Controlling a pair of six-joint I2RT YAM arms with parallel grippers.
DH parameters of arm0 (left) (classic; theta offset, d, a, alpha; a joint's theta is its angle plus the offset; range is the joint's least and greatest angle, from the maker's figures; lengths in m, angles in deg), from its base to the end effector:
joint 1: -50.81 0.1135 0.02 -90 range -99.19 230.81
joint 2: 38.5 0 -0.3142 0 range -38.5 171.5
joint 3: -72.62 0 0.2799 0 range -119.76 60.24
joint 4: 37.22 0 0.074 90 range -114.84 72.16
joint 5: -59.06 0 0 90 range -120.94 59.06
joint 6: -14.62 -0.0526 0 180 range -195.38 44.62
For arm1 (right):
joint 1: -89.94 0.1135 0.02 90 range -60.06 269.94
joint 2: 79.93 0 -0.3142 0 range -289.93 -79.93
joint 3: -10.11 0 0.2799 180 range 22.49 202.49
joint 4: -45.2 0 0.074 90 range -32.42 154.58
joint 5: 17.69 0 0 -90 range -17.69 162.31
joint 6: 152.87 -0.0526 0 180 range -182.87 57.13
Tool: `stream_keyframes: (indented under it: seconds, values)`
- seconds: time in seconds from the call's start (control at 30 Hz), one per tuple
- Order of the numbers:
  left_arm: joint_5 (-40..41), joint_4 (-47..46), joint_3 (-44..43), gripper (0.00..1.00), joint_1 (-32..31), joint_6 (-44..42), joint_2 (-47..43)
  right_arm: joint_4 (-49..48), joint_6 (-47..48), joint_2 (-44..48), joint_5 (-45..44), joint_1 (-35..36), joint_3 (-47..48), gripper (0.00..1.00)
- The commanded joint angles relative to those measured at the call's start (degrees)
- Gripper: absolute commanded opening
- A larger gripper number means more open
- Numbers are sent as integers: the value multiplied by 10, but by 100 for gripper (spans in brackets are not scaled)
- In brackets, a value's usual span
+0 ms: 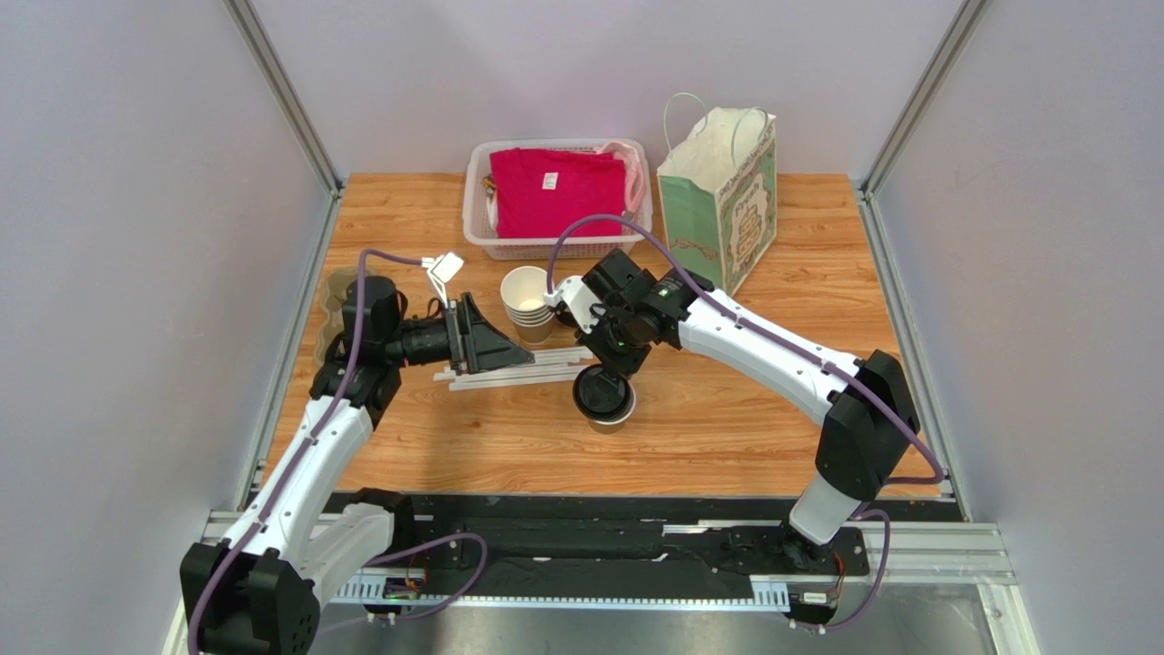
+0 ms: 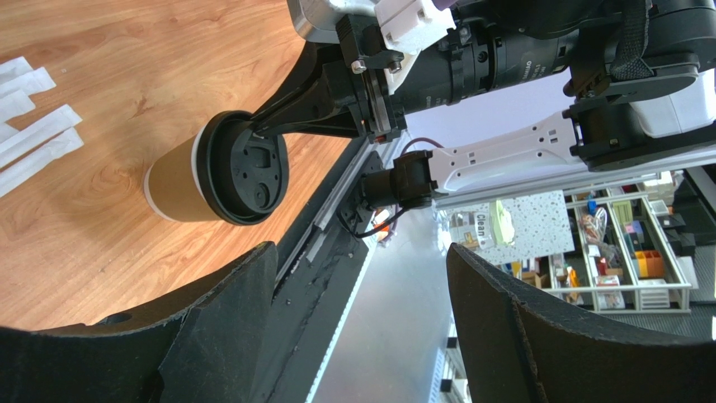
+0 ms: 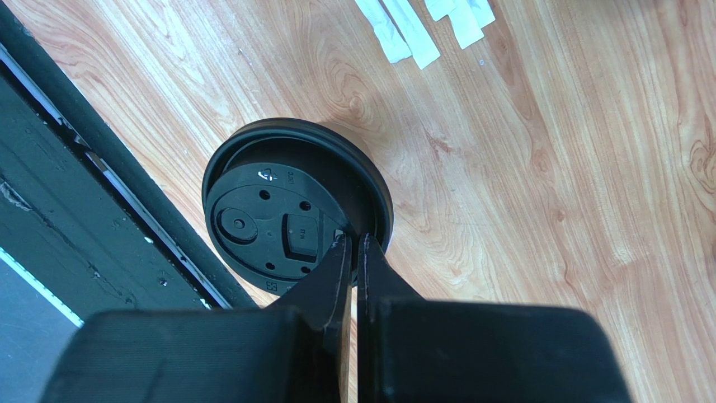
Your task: Pack the takeout coffee
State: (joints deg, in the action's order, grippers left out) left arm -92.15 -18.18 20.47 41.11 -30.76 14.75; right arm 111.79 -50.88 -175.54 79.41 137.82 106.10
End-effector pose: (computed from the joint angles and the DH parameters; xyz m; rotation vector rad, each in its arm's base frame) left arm 0.1944 -0.0800 0.3257 0.1809 2.0731 -1.6254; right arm 0.2511 0.2873 0.3126 -1.4107 2.3774 0.3425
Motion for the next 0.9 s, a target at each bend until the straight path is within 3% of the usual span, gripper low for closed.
stream_keyframes:
  seconds: [0.0,0.4,0.53,0.87]
  values:
    - [-9,-29,-5,82,0,7,-11,6,14,-2,-8,3,14,0]
    - [-3,-35,2,77,-45,1,-2,11,32,-11,-13,4,7,0]
    - [-3,-44,12,70,-61,6,4,1,37,-10,-13,3,-4,0]
    - [21,-64,47,39,-103,32,25,-10,35,-16,-23,3,-15,0]
